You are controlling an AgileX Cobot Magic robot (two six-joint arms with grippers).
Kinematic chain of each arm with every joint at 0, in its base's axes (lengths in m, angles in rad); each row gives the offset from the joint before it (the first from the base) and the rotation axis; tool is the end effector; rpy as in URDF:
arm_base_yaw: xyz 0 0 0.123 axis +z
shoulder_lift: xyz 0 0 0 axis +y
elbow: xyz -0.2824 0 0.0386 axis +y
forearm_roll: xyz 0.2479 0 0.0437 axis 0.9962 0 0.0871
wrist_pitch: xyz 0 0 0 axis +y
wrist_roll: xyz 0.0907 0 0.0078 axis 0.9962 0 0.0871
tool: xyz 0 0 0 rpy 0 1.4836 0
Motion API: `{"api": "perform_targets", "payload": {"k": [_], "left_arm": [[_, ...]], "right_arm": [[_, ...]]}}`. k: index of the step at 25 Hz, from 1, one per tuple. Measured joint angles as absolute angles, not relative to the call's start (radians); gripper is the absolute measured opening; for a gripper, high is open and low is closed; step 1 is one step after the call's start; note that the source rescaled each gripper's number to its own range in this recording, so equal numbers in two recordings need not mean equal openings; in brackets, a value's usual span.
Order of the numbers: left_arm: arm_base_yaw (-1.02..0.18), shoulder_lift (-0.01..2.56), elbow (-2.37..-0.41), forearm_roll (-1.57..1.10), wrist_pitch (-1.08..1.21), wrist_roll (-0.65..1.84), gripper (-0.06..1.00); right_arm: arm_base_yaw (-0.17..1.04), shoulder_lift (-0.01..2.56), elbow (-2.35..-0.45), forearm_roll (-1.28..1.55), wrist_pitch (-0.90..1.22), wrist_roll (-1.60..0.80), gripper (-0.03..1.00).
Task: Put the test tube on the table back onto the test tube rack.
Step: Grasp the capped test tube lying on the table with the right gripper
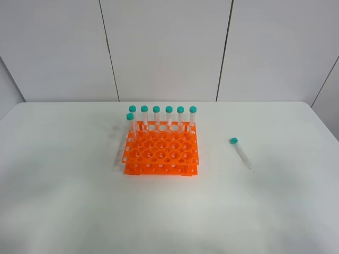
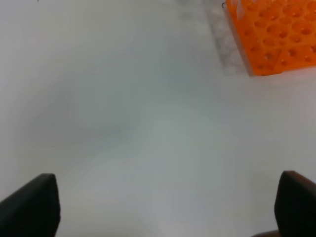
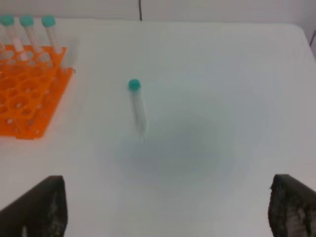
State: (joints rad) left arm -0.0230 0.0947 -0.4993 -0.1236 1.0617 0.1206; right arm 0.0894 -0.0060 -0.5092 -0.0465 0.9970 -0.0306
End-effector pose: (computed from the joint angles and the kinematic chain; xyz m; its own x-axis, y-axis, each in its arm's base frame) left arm 0.0093 -0.0100 0.2772 -0.5289 0.0719 -0.8457 0.1457 0.9893 -0.0070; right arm -0.0042 -0.0039 0.2850 -0.3789 -0.0900 -0.9211 -0.0746 0.9950 -0.0665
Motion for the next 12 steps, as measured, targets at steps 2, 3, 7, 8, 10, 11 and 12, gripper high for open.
{"api": "perform_targets", "payload": {"k": [2, 3, 7, 8, 10, 11, 12], "left_arm": [[-0.023, 0.095, -0.499, -0.124, 1.062, 0.121, 0.94], [-0.023, 0.095, -0.499, -0.124, 1.062, 0.121, 0.94], [-0.023, 0.095, -0.499, -0.124, 1.062, 0.121, 0.94], [-0.023, 0.095, -0.499, -0.124, 1.062, 0.121, 0.94], [-0.023, 0.095, -0.499, -0.124, 1.062, 0.121, 0.94], [-0.023, 0.095, -0.499, -0.124, 1.062, 0.121, 0.94], [-0.023, 0.095, -0.499, -0.124, 1.062, 0.121, 0.94]], "right_arm": [[0.089, 0.008, -0.529, -0.047, 0.979, -0.034, 1.00], [0.089, 0.030, -0.544, -0.047, 0.968, -0.034, 1.00], [0.089, 0.194, -0.619, -0.047, 0.928, -0.048, 1.00], [0.089, 0.250, -0.640, -0.047, 0.916, -0.056, 1.00], [0.089, 0.361, -0.695, -0.046, 0.908, -0.068, 1.00], [0.089, 0.422, -0.725, -0.042, 0.906, -0.079, 1.00], [0.089, 0.483, -0.751, -0.037, 0.906, -0.091, 1.00]]}}
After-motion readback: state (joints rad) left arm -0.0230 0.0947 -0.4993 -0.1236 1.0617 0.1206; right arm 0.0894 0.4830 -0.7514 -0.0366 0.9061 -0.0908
